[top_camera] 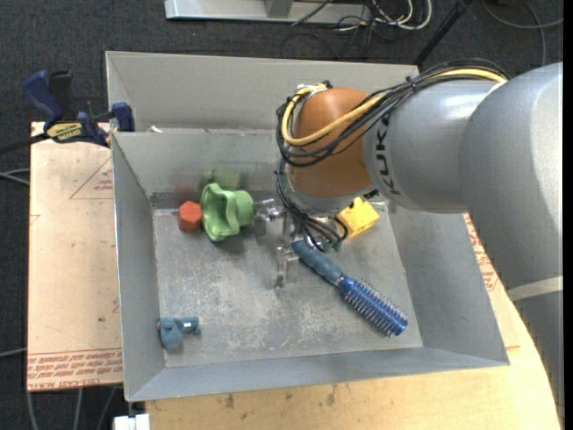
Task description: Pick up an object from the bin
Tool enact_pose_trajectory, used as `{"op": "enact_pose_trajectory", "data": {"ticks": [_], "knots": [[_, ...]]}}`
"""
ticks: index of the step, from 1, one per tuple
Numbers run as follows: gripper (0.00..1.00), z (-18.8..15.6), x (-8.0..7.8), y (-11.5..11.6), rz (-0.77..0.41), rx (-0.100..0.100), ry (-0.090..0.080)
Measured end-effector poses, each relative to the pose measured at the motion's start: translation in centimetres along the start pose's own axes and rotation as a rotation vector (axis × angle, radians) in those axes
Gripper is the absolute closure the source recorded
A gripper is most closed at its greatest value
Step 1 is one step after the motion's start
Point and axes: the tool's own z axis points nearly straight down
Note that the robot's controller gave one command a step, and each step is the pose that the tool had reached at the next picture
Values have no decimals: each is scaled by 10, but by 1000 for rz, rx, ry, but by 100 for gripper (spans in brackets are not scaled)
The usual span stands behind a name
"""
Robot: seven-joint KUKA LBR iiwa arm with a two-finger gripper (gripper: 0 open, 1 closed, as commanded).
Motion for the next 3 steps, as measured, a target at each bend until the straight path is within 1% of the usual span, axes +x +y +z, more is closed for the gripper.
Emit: {"op": "enact_pose_trajectory", "data": {"ticks": [1,2,3], "knots": [[0,14,-44,59,-69,-3,-3],[0,-70,-65,126,-63,-5,-11],[0,-11,-45,137,63,13,-5]]}}
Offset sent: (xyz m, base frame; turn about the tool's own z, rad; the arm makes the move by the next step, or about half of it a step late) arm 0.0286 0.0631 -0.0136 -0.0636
